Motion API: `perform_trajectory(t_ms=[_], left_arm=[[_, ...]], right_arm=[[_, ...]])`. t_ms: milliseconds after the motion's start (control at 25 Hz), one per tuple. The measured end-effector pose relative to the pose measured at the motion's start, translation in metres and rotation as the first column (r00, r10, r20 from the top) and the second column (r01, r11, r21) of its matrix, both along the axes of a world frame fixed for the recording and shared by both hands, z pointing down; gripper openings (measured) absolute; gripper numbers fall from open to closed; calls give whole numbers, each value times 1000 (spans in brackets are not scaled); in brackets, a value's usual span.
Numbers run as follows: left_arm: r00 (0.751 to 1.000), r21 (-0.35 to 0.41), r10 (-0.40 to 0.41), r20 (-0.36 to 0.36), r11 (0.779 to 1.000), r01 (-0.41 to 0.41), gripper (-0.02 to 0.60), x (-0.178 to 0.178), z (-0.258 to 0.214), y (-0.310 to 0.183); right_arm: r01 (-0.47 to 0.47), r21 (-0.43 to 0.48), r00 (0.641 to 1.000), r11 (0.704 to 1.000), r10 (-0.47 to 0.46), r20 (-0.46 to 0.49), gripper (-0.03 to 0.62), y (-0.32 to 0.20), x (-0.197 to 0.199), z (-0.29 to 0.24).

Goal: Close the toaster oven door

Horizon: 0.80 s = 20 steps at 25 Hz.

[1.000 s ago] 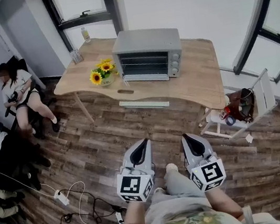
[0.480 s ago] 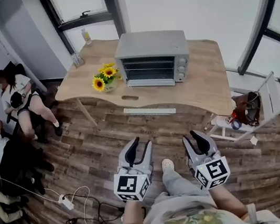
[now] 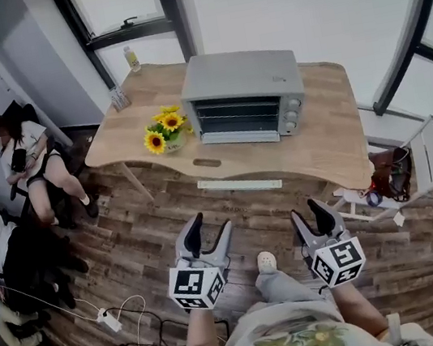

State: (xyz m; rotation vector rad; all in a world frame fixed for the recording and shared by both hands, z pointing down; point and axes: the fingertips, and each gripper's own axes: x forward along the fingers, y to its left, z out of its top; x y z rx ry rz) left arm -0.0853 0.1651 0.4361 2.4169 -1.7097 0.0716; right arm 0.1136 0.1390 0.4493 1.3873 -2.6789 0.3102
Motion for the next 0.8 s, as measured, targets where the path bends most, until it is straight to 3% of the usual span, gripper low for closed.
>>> perform_trajectory(t_ms=[800], left_arm=[[999, -176, -42, -19, 984, 38, 268, -44, 57, -95]], right_arm=[[5, -239, 998, 971, 11, 68, 198, -98, 12, 59]])
